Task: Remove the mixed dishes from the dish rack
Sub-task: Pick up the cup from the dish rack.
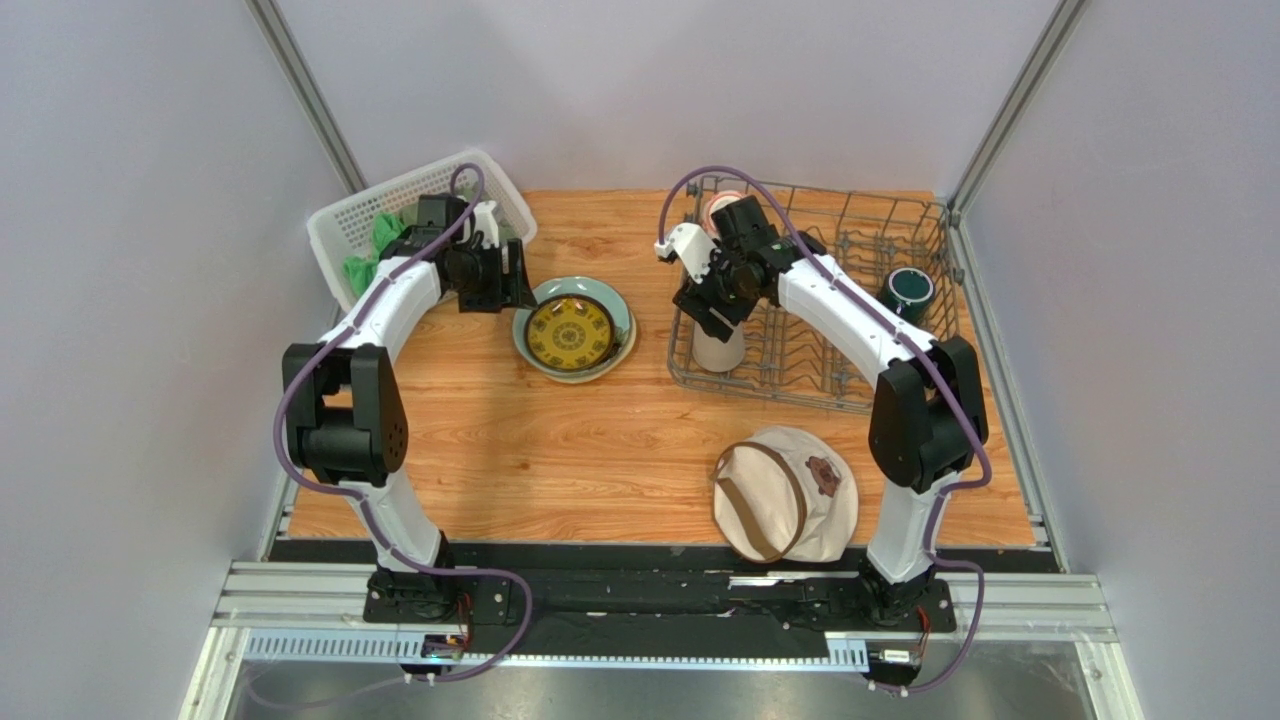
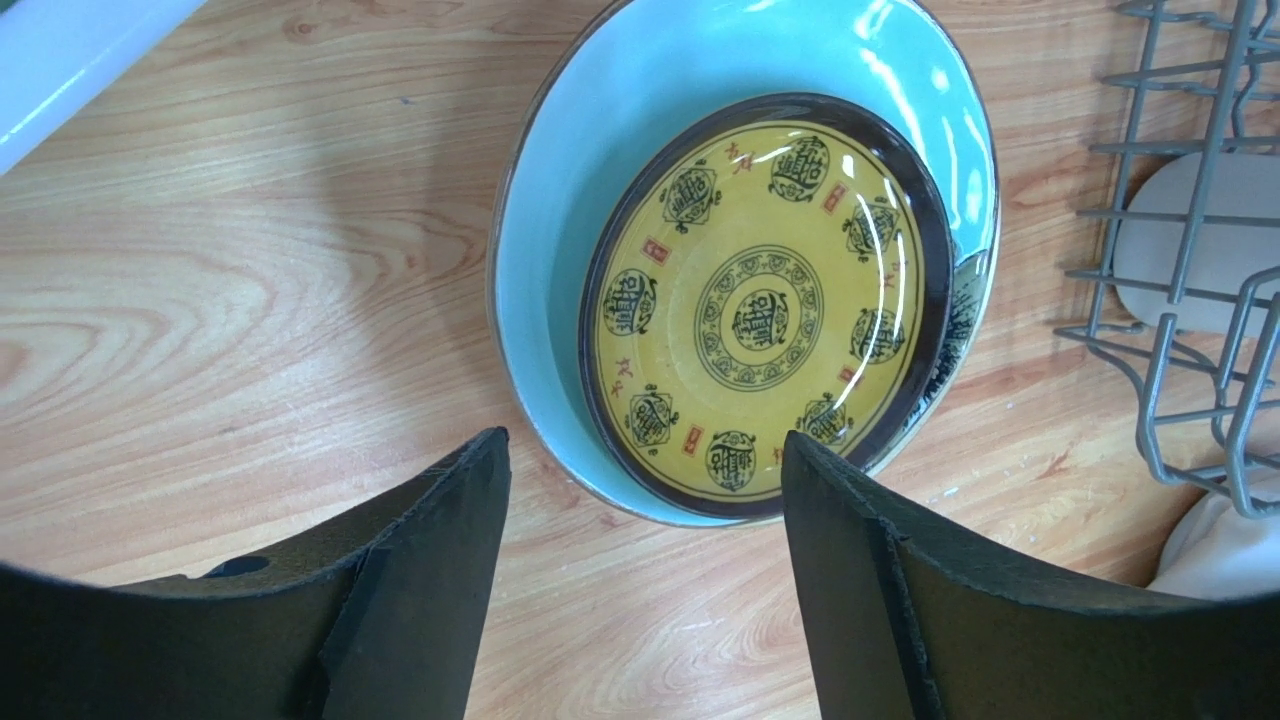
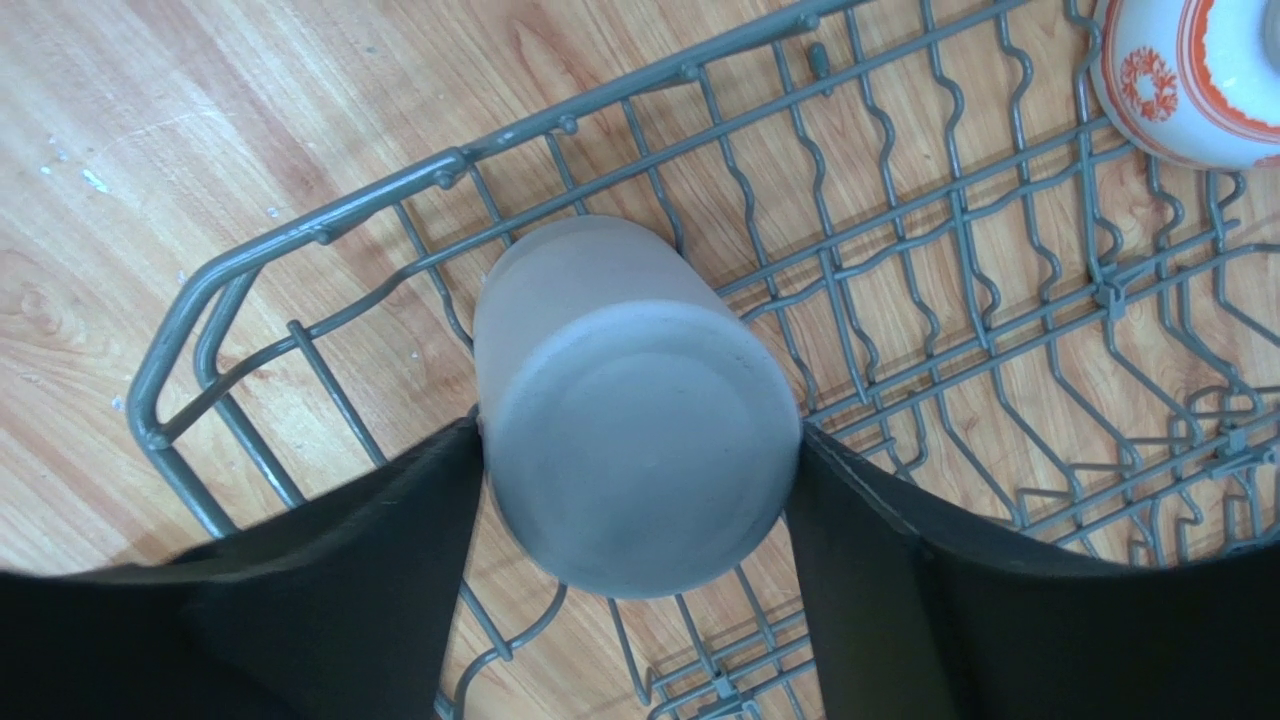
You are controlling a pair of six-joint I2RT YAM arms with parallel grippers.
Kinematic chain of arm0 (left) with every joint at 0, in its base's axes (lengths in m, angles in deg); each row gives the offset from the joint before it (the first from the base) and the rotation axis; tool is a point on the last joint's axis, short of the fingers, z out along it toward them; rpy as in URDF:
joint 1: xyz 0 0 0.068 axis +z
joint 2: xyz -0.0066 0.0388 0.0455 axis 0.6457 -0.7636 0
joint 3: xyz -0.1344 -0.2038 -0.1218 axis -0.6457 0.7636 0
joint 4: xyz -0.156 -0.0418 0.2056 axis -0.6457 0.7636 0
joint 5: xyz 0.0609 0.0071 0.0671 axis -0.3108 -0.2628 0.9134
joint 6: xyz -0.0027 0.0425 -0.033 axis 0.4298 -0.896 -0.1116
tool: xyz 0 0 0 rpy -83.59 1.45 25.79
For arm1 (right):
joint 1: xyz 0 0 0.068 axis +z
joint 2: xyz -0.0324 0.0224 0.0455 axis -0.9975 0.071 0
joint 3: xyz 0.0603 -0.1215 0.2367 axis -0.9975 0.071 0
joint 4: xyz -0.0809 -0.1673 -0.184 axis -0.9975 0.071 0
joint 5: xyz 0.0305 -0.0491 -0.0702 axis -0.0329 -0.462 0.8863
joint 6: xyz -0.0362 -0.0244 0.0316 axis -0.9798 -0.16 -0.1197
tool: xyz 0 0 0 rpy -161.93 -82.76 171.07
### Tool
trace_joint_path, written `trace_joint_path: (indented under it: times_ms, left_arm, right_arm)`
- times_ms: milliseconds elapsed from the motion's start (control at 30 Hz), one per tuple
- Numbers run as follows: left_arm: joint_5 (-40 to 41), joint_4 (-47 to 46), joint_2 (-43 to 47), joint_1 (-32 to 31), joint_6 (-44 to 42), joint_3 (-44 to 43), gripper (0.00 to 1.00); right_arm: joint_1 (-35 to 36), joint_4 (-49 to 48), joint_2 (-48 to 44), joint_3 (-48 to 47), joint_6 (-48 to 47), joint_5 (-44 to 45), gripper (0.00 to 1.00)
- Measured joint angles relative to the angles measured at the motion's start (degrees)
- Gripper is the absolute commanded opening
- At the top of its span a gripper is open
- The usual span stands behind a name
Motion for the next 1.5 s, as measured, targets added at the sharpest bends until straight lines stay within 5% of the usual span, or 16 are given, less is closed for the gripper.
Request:
trace_joint_path:
  times_ms: [333,767,1033,1500]
  left_arm:
    - [0.24,-0.15,2.34,0.0,-2.03,1.66,0.93]
    - [-3.45,-3.26,8.81,-0.28,-7.19,5.99,0.96]
    - [-5.92,-10.21,15.85,-5.68,-15.65,11.34,0.96]
    - [-12.79,-34.29,34.42,-12.44,-25.7,29.31,0.97]
  right_arm:
    - [0.0,3.15,0.02,-2.43,0.39,-1.27,0.44]
    - [0.0,8.5,-3.89,-8.61,1.29,-1.2,0.37]
    - [-0.66,9.68,-10.45,-13.9,6.75,-2.14,0.34]
    - [-14.29,7.72,-11.96,-14.08,24.79,-34.91,0.29]
